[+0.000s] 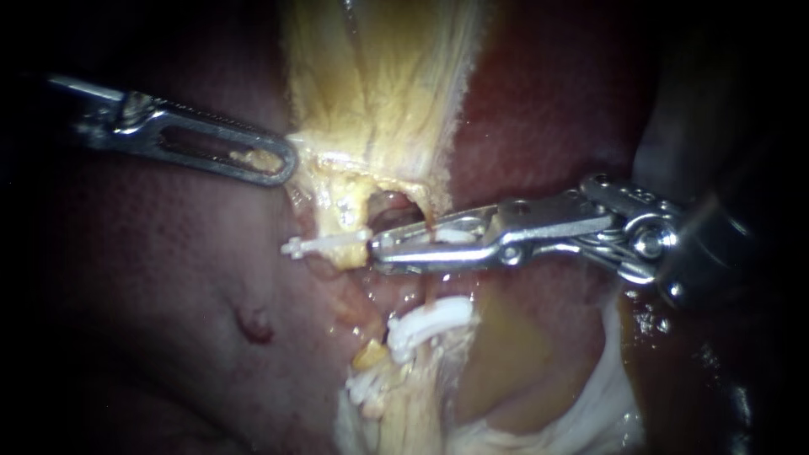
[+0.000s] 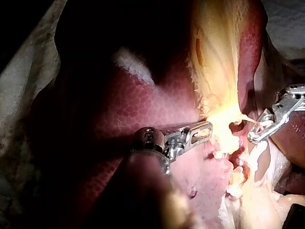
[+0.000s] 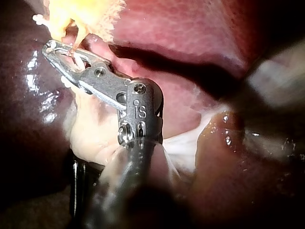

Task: Clipping third clip right tube

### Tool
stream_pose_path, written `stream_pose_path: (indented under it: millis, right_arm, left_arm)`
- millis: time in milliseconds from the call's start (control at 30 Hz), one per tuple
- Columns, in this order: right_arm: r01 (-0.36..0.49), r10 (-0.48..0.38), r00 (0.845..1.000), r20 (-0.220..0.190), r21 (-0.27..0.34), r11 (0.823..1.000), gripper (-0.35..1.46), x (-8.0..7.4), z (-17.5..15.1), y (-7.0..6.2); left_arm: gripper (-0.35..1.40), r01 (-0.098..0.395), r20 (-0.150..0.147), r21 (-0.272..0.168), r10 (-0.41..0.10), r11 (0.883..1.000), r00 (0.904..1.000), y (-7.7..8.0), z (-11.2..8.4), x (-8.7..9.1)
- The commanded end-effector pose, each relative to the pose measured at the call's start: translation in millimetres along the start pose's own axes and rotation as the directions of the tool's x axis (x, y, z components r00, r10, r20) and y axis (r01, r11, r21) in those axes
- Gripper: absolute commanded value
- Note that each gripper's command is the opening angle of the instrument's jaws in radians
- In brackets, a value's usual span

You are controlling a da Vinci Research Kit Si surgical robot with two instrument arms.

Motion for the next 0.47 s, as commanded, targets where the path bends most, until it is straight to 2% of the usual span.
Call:
stream_pose_path:
  millis: [33,467]
  right_arm:
    - [-0.003,0.003,1.000,0.012,-0.006,1.000,-0.35,-0.1,0.1,0.0]
    - [-0.002,0.002,1.000,0.026,-0.007,1.000,-0.35,-0.5,0.2,0.4]
  left_arm:
    - [-0.35,0.000,0.000,0.000,0.000,1.000,1.0000,0.0,0.0,0.0]
    - [-0.35,0.000,0.000,0.000,0.000,1.000,1.0000,0.1,0.0,0.0]
